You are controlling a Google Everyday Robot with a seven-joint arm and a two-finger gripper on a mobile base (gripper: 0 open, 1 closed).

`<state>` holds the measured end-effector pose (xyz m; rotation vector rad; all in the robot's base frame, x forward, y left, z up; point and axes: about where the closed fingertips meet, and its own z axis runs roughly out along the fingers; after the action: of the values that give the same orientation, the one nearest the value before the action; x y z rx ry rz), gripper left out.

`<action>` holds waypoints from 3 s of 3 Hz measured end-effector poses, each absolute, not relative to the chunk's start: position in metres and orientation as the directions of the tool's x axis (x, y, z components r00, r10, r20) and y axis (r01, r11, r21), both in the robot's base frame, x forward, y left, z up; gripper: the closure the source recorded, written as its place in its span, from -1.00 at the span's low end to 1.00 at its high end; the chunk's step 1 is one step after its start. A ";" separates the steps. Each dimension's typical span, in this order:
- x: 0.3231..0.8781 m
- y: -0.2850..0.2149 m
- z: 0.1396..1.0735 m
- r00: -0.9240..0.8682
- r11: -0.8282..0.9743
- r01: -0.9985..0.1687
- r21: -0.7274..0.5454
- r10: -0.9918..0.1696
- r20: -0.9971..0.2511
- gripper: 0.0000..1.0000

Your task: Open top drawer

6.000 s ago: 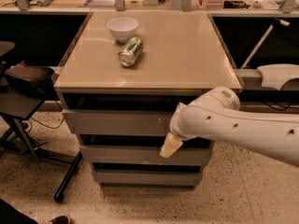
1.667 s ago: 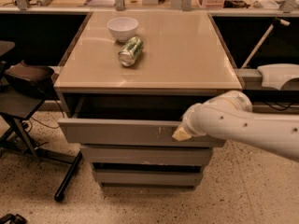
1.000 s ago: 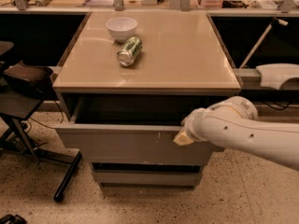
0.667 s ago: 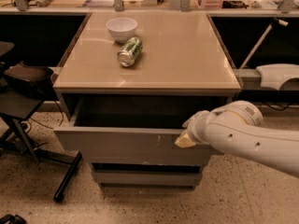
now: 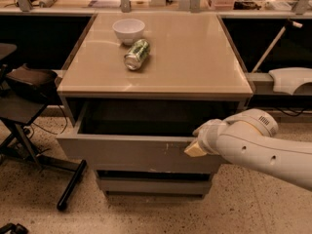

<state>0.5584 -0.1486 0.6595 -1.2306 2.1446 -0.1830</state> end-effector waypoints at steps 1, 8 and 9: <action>0.557 -0.148 0.661 -0.347 0.550 -0.721 -0.421 -0.813 -0.468 1.00; 0.510 -0.151 0.660 -0.370 0.562 -0.723 -0.402 -0.806 -0.461 1.00; 0.510 -0.150 0.661 -0.370 0.562 -0.723 -0.402 -0.806 -0.461 1.00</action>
Offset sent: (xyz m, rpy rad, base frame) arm -0.3532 -0.0584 -0.0249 -0.0556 0.1699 -0.2451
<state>0.5096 -0.1504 0.6608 -1.2199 2.1724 -0.1732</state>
